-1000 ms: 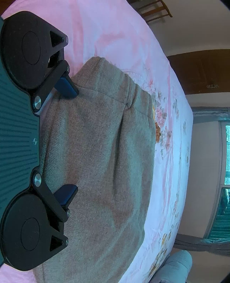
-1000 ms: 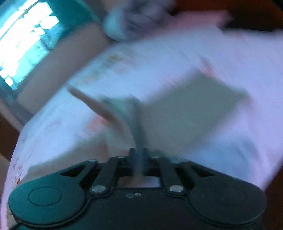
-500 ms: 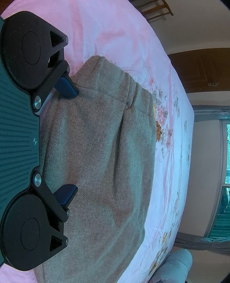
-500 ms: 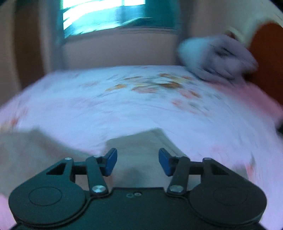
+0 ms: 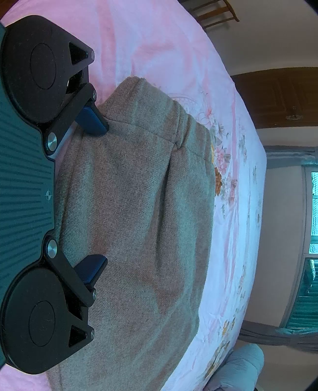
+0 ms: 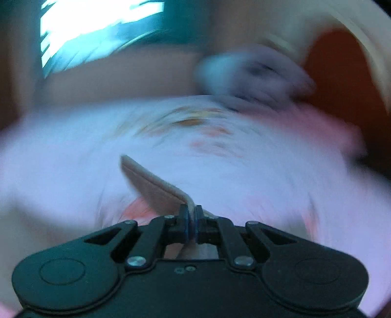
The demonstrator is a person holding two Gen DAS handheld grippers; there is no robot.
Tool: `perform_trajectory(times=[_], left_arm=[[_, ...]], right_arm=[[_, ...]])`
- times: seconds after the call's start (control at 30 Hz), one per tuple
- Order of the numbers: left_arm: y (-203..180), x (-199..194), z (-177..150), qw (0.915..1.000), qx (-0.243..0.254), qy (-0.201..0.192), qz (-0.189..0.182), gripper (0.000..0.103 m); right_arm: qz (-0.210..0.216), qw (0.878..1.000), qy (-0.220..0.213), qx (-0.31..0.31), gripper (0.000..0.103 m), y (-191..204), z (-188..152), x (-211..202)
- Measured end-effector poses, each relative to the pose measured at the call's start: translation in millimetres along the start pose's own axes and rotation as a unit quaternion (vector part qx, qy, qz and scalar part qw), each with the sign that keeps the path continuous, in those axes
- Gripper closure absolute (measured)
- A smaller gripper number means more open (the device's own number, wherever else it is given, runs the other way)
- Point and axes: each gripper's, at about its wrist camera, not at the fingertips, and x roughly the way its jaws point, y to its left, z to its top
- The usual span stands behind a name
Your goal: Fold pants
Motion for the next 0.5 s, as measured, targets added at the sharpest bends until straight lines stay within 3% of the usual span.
perform_trajectory(times=[0.07,0.13,0.23,0.4,0.5], left_arm=[[-0.6,0.0,-0.4,1.0,0.0,-0.001,0.001,0.0],[-1.1,0.1,0.5,1.0,0.002,0.001,0.001,0.0],[-0.7,-0.3,2.2,1.0,0.003,0.007,-0.001,0.0],[-0.5,0.8,3.8,0.9999,0.003,0.011,0.0,0.0],[-0.9,1.1,4.2,0.9999,0.003,0.013,0.001,0.0]], right_arm=[[0.009,0.99,0.0,0.138,0.1,-61.7,-23.4,-13.7],[0.024,0.969,0.036,0.243,0.094,-108.7,-49.5,-10.2],[0.044,0.958,0.035,0.28,0.085,-134.1,-68.4,-14.7],[0.056,0.942,0.035,0.33,0.068,-151.5,-72.1,-9.4],[0.074,0.92,0.033,0.384,0.067,-164.7,-78.8,-2.4]])
